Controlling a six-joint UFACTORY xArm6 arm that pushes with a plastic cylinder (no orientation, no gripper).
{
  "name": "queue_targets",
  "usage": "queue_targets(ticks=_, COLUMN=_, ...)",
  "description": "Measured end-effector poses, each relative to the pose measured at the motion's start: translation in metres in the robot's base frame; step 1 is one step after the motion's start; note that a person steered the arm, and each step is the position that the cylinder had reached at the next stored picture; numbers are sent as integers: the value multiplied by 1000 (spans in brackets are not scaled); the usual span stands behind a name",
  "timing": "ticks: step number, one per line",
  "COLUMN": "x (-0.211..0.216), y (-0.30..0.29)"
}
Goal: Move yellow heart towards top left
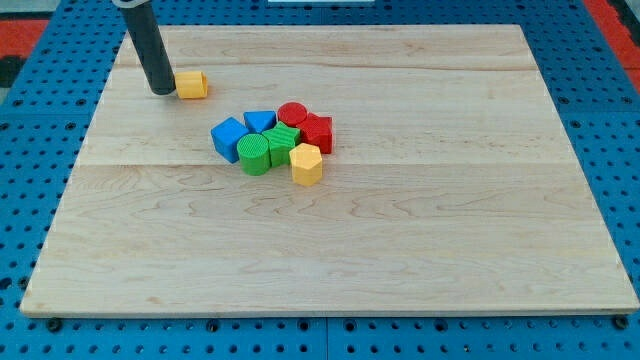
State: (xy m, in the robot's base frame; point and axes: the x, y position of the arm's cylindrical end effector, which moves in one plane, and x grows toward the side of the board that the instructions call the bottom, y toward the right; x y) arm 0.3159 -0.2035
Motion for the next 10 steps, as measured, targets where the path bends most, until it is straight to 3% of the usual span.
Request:
queue_targets(ticks=2, x=28, y=18)
queue_targets(ticks=4, x=-15, y=79)
queue_targets(ticks=5, x=-36, y=72)
queue_targets(ticks=6, x=-22, y=95)
queue_targets(ticks=7, x=-6, y=57)
queue_targets(ticks=8, x=-19, y=29)
queue_targets(ticks=10, x=-59, y=33)
